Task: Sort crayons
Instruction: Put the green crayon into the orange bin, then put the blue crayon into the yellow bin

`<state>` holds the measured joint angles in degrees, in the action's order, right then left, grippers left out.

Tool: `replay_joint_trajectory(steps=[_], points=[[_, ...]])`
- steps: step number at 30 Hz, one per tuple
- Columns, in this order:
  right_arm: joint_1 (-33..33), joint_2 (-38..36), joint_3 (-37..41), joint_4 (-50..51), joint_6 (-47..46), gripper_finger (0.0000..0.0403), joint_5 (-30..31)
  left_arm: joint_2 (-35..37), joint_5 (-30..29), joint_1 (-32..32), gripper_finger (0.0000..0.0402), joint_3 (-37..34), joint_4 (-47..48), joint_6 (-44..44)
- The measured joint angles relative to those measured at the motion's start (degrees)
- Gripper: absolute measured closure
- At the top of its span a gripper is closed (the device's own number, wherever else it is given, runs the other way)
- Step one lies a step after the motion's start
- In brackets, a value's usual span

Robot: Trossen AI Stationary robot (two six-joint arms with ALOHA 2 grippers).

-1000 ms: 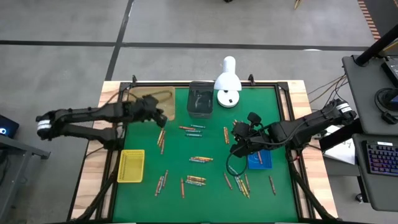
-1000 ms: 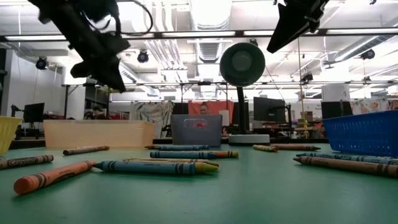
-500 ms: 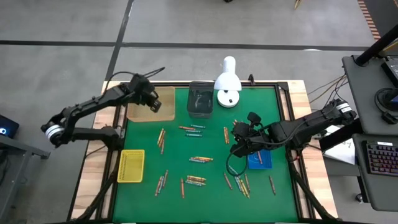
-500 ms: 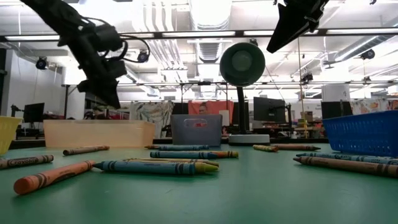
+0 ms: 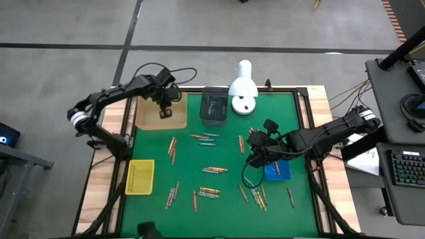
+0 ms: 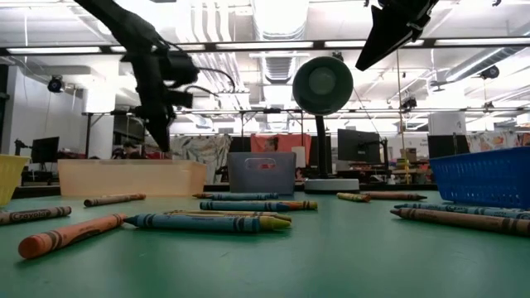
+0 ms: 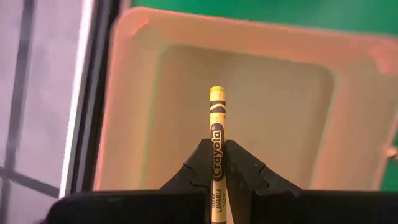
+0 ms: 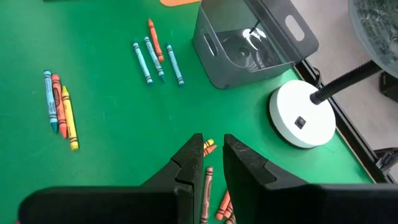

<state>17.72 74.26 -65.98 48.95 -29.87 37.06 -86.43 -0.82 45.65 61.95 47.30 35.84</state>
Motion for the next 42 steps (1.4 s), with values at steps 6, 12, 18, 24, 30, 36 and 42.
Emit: replay_joint_trajectory(steps=[6,12,18,24,30,36,42], points=[[0.00,0.00,0.00,0.00,0.11,0.0351,0.00,-4.29,-0.20,0.94,0.0401,0.39,-2.53,8.86],[0.00,0.00,0.00,0.00,0.11,0.0351,0.02,-6.43,-0.20,3.02,0.0401,1.46,-3.82,11.66],[0.00,0.00,0.00,-0.02,0.11,0.0351,0.04,-7.76,-0.21,5.18,0.0381,2.84,-5.12,9.83],[0.00,0.00,0.00,-0.26,0.11,0.0351,0.07,-7.79,-0.24,6.05,0.0350,3.30,-5.87,8.30],[0.00,0.00,0.00,-0.44,0.11,0.0351,0.07,-7.42,-0.20,5.98,0.0344,4.21,-5.51,5.63],[-0.02,0.00,0.00,-2.07,-0.11,0.0351,0.02,-5.40,0.71,5.75,0.0343,5.90,-3.00,-5.69],[-0.01,0.00,0.00,-5.79,-0.10,0.0351,-0.24,1.07,4.83,3.19,0.0349,4.15,-2.81,-19.65]])
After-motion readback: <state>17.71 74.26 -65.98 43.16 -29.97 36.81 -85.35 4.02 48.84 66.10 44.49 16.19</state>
